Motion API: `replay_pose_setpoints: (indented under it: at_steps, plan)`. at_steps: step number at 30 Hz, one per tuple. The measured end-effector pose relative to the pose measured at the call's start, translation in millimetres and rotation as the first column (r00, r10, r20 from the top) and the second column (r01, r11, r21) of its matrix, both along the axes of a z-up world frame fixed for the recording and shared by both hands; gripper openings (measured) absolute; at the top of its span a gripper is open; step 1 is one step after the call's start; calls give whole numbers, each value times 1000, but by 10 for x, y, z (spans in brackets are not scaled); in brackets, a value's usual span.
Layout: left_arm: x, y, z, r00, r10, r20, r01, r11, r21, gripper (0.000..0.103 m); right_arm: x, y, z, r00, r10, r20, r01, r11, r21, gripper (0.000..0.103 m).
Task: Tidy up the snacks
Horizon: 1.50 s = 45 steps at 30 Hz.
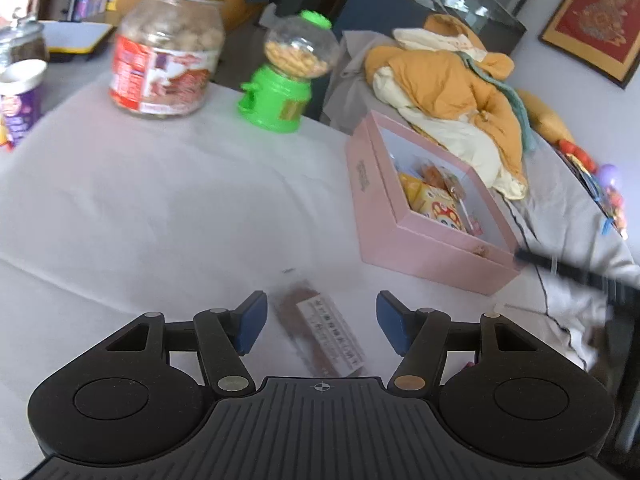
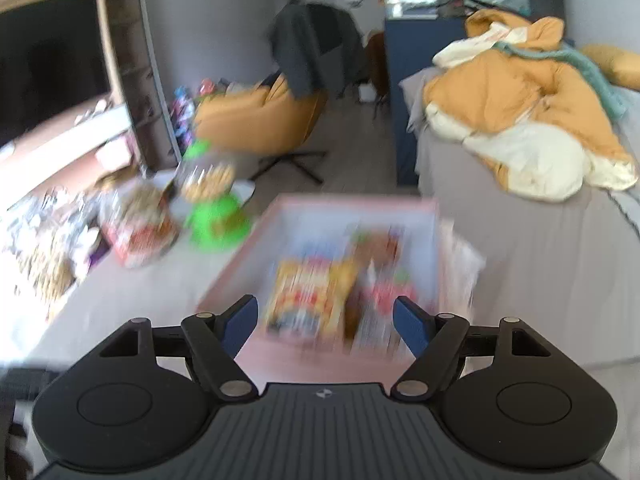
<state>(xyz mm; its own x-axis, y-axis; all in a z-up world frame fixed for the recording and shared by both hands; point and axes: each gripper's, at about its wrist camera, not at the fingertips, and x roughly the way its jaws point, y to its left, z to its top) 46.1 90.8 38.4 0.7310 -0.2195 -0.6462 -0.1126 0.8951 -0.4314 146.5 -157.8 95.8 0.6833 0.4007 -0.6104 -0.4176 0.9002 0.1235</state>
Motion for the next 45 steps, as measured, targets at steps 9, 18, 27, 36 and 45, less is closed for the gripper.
replay_pose_setpoints:
  at_steps: [9, 18, 27, 36, 45]
  plan:
    - [167, -573, -183, 993, -114, 37, 93, 926, 366, 55, -840, -19, -502, 979, 125, -161, -139, 987, -83, 75]
    - [-220, -422, -233, 994, -113, 5, 100, 899, 426, 59, -1231, -41, -720, 981, 99, -165, -110, 992, -58, 86]
    - [-245, -330, -204, 996, -89, 5, 82, 938, 337, 59, -1381, 212, -822, 995, 68, -69, -77, 985, -151, 98]
    - [-401, -689, -205, 983, -183, -25, 178, 902, 394, 46, -1366, 212, -833, 995, 71, -74, -82, 986, -149, 101]
    - [-642, -774, -284, 975, -217, 39, 179, 885, 429, 47, -1351, 223, -834, 989, 110, -97, -125, 978, -165, 103]
